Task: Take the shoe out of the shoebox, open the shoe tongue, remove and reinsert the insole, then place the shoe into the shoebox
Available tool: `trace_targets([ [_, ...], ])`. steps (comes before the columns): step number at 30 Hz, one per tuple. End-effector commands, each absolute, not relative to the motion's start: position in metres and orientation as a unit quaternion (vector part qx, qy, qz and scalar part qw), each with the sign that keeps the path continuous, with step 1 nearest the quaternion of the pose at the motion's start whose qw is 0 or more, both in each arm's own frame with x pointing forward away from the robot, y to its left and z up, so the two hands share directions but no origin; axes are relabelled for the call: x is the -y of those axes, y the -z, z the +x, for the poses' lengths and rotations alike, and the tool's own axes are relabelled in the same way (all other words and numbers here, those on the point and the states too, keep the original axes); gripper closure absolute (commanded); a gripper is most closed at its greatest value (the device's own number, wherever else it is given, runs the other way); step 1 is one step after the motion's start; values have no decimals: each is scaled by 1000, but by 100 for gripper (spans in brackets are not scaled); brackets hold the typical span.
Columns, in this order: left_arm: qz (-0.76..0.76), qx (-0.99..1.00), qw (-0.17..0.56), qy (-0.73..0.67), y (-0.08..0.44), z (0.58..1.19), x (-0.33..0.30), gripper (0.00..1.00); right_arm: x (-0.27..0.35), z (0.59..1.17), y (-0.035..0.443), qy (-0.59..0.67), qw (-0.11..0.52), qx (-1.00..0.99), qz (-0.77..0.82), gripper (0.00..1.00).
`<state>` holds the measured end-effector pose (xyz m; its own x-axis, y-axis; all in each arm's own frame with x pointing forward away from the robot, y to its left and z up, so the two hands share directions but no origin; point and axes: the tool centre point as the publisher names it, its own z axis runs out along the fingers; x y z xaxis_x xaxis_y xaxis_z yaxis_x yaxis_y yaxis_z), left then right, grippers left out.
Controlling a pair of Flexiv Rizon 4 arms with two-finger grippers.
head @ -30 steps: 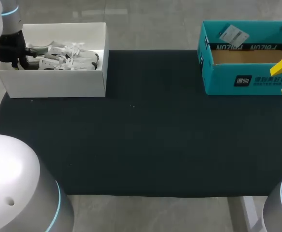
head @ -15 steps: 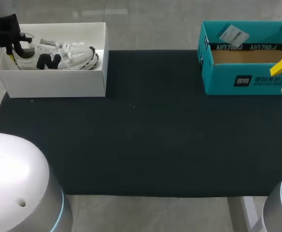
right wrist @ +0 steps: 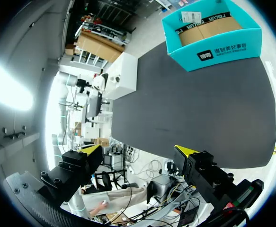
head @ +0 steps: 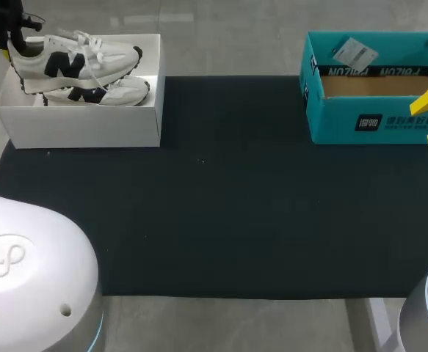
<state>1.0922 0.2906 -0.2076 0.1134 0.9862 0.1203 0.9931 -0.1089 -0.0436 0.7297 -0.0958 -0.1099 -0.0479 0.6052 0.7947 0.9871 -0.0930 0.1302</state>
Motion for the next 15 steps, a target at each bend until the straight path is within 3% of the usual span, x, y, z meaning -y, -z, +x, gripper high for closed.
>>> trace_targets([
  [1,-741,669,40,43,168,1080,-288,100,96,729,110,369,258,622,-641,0],
  [15,-725,685,29,59,147,1082,-291,100,96,729,110,369,258,622,-641,0],
])
